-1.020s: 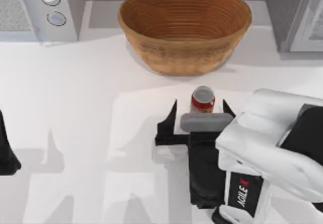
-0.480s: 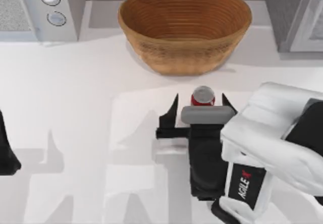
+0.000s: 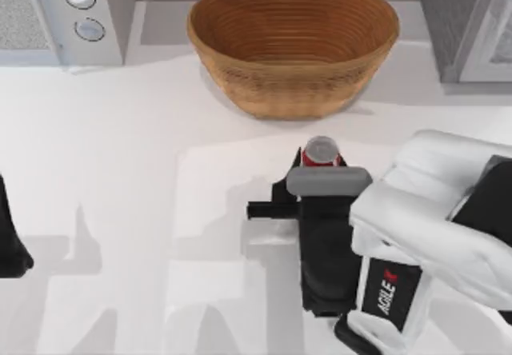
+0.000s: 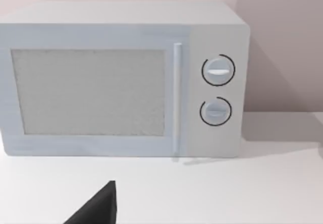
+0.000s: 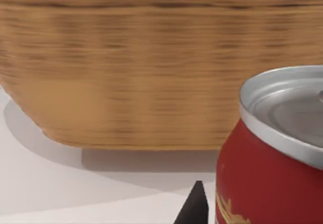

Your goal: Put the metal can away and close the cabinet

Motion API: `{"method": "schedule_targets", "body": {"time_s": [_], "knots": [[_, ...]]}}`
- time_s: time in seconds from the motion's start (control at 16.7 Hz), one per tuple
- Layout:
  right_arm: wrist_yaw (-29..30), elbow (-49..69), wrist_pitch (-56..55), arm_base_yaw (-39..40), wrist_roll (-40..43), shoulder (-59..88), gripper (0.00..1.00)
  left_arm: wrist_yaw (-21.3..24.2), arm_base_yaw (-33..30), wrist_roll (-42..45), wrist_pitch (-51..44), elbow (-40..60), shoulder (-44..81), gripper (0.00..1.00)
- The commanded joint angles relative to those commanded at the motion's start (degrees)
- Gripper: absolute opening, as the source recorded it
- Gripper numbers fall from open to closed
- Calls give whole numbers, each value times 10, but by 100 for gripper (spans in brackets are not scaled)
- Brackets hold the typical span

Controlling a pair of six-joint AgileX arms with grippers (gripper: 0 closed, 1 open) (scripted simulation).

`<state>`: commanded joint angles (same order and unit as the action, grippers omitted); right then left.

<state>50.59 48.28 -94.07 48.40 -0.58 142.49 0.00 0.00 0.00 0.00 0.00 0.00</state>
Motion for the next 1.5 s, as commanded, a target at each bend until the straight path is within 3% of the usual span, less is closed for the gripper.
{"method": "schedule_targets", "body": {"time_s": [0.18, 0.24, 0.9, 1.5], "knots": [[0, 0, 0, 0, 0, 0, 2, 0, 0, 0, 0, 0, 0, 100], [0, 0, 0, 0, 0, 0, 0, 0, 0, 0, 0, 0, 0, 100], [0, -1, 20, 1, -1, -20, 0, 0, 0, 0, 0, 0, 0, 100], [-3, -17, 265, 2, -5, -279, 0, 0, 0, 0, 0, 0, 0, 100]]}}
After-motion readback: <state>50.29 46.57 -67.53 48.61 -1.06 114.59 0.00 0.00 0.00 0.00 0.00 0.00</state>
